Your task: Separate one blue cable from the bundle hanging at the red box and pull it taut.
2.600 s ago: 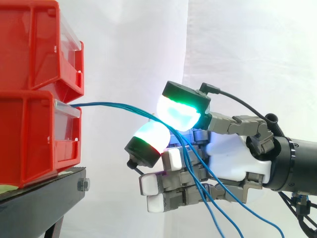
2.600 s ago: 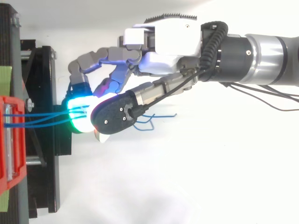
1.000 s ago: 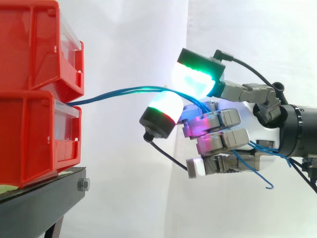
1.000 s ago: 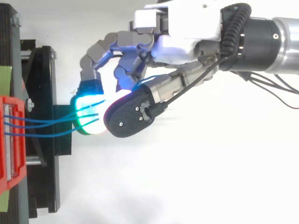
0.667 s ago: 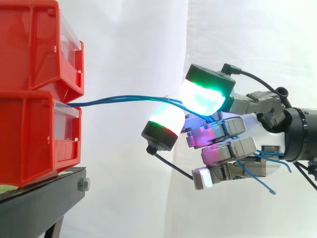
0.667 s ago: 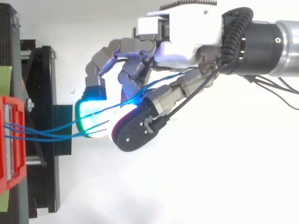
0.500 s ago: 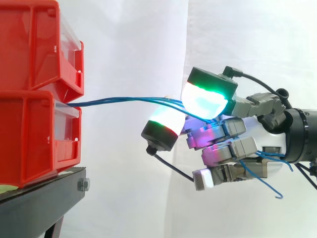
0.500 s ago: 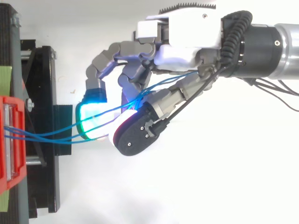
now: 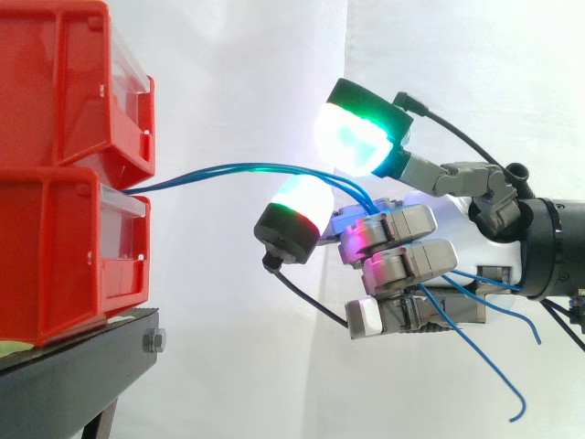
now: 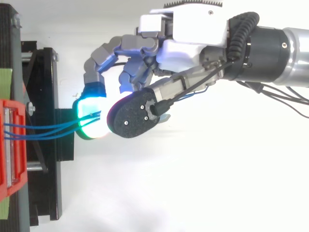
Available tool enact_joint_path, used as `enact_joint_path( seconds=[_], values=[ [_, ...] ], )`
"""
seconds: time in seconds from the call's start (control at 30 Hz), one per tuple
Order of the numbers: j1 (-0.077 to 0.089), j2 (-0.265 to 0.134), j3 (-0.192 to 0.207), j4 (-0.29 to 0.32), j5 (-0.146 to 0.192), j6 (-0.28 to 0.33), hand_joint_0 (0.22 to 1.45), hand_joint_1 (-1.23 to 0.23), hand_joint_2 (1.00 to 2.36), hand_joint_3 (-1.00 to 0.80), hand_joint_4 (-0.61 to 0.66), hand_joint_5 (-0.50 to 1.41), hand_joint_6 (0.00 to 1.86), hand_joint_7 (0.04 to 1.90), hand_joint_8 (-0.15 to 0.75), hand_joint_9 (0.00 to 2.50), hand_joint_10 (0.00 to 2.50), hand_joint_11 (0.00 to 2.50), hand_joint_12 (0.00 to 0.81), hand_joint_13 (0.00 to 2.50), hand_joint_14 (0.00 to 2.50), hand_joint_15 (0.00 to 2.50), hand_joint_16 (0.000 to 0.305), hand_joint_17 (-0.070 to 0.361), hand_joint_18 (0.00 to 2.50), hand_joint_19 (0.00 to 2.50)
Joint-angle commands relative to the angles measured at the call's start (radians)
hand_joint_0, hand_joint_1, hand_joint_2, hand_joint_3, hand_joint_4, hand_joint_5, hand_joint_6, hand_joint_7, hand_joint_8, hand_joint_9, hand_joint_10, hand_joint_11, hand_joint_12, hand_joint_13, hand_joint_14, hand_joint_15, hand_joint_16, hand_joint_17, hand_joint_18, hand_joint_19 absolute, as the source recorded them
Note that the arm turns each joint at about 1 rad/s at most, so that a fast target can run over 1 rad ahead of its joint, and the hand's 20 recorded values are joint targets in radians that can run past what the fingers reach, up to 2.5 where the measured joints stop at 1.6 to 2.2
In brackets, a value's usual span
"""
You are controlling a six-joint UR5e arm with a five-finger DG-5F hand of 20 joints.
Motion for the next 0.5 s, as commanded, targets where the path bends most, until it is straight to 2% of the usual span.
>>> enact_joint_path(
  seconds=[0.0, 0.23, 0.47],
  values=[
    [0.001, 0.000, -0.001, 0.004, 0.001, -0.004, 0.65, -0.63, 1.01, -0.42, 0.15, -0.19, 0.84, 1.03, 0.300, 1.00, 0.77, 1.59, 0.354, 1.20, 0.41, 1.72, 0.044, 0.100, 0.96, 0.72],
    [0.001, 0.000, -0.001, 0.004, 0.001, -0.004, 0.65, -0.74, 1.02, -0.25, 0.12, -0.19, 0.85, 1.09, 0.292, 1.00, 0.75, 1.61, 0.358, 1.19, 0.40, 1.73, 0.045, 0.101, 0.95, 0.74],
    [0.001, 0.000, -0.001, 0.004, -0.002, -0.004, 0.71, -0.88, 1.02, -0.24, 0.09, -0.20, 0.87, 1.08, 0.284, 0.97, 0.72, 1.64, 0.363, 1.17, 0.36, 1.74, 0.046, 0.104, 0.94, 0.75]
  ],
)
